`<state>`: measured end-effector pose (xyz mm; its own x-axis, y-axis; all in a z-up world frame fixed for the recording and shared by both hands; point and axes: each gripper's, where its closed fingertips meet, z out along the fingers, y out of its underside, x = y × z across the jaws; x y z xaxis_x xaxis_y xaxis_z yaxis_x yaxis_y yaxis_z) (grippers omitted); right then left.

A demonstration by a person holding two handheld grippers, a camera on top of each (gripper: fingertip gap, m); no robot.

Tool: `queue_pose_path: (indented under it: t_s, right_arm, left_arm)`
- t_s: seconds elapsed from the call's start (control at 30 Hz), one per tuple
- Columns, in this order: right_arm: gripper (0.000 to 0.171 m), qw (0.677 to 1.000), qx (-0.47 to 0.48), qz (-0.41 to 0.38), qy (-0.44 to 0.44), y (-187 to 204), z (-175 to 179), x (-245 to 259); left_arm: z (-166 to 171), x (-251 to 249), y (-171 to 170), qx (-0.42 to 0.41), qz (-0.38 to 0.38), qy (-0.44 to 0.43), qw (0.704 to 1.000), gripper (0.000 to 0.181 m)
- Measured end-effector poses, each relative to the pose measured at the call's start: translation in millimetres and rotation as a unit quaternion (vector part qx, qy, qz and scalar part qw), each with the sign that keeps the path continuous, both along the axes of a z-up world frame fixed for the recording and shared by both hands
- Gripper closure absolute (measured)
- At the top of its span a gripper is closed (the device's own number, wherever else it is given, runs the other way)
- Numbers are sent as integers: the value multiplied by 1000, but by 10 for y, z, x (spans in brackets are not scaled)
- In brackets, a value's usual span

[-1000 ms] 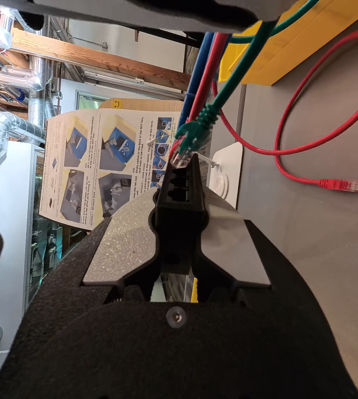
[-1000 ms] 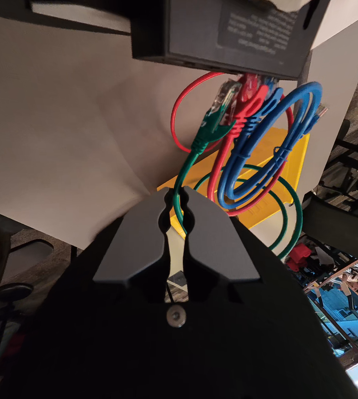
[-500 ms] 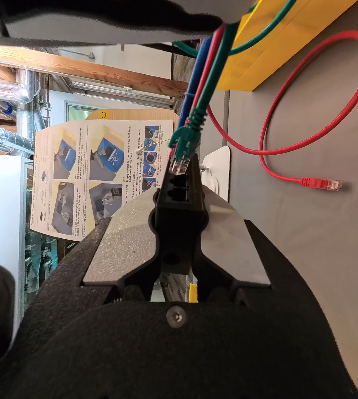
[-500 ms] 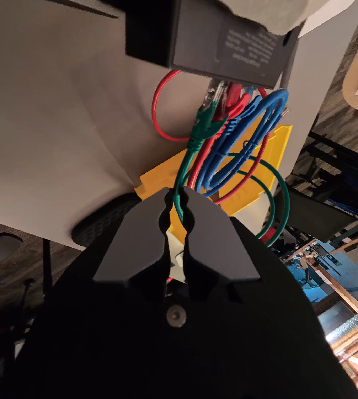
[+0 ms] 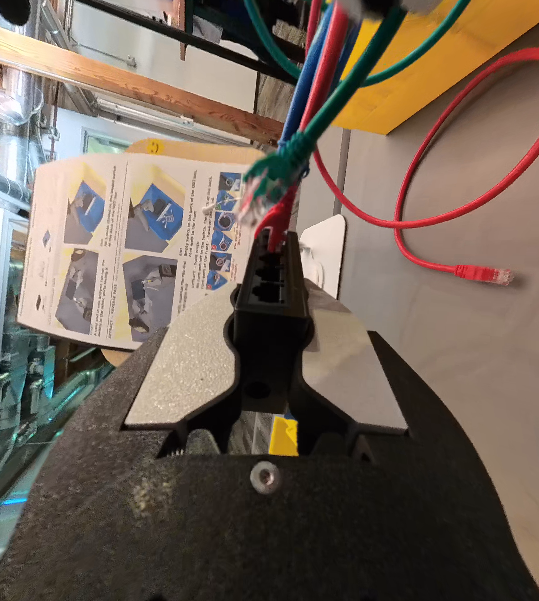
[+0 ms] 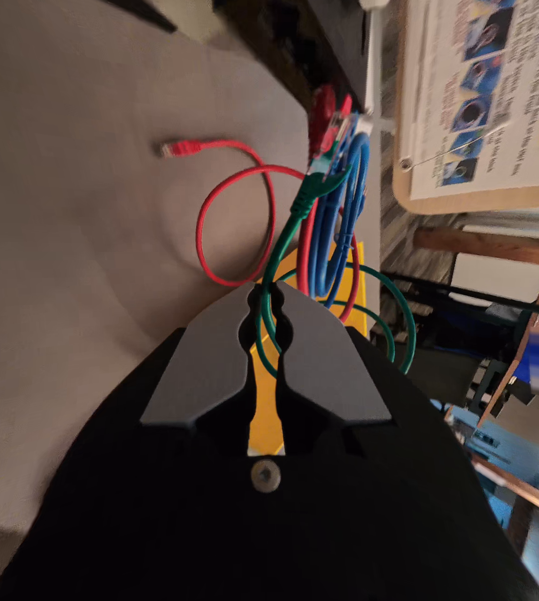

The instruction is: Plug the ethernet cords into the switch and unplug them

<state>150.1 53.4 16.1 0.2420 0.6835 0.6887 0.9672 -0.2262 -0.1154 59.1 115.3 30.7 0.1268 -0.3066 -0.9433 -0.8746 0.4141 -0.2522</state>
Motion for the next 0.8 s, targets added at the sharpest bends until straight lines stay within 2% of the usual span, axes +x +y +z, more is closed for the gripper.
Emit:
queue_pose_path:
  t_s: [0.17, 0.27, 0.33, 0.5, 0.63, 0.8]
  right_arm:
    - [163, 993, 102, 33, 56, -124, -58, 57]
    - [163, 988, 101, 44, 105, -301, -319, 32]
    - [163, 990, 98, 56, 81, -410, -595, 23]
    - [163, 989, 106, 91, -46, -567, -1214, -63]
    - [163, 985, 105, 106, -91, -621, -1379, -168]
    - [163, 989, 23, 115, -88, -771, -1650, -280]
  left_arm:
    - [121, -306, 105, -8, 20, -32, 999, 151]
    - [221, -492, 154, -10, 38, -60, 997, 151]
    - [259, -606, 187, -11, 51, -70, 996, 151]
    - [299, -743, 230, -9, 68, -80, 994, 151]
    - [295, -726, 225, -7, 69, -74, 995, 151]
    - [276, -690, 221, -8, 67, -69, 995, 151]
